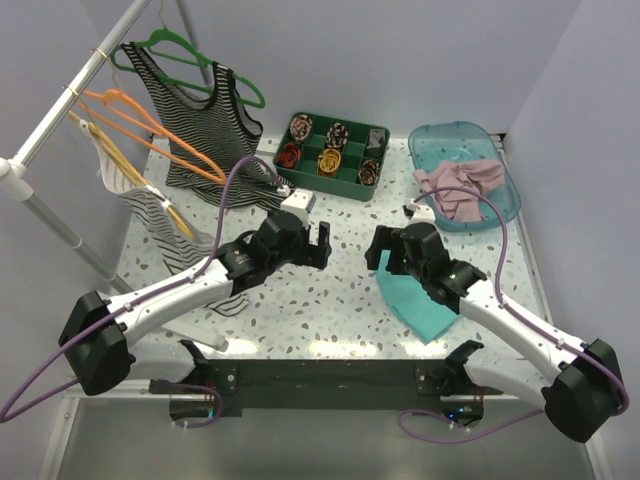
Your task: Place the tank top on the hanger
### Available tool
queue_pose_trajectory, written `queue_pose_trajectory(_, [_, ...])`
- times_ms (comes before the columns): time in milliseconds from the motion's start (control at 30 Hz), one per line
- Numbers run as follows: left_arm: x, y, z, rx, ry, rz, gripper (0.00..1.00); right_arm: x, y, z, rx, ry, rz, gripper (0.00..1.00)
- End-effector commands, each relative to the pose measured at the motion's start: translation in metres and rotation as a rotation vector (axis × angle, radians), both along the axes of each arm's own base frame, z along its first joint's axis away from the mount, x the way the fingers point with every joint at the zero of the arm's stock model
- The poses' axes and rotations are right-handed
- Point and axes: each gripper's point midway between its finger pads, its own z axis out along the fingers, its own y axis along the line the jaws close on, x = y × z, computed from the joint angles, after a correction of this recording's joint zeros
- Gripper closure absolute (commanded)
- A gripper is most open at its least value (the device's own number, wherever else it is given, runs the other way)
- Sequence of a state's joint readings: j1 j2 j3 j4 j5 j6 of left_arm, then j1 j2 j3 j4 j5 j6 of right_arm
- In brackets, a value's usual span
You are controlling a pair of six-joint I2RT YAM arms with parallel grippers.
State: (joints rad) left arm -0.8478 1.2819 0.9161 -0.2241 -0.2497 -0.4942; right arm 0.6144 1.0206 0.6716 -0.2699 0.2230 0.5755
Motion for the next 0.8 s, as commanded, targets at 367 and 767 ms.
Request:
queue_pose_trajectory(367, [-0.001, -0.002, 0.021, -0.05, -0.021, 0.012, 0.0, 0.032, 0.051, -0.005, 0.071, 0.058, 0.09, 0.01])
queue_pose_trajectory(767, [-0.003, 0.002, 0.02, -0.032, -0.017, 0.016, 0.0, 0.057, 0.013, -0.077, -0.008, 0.179, -0.049, 0.01])
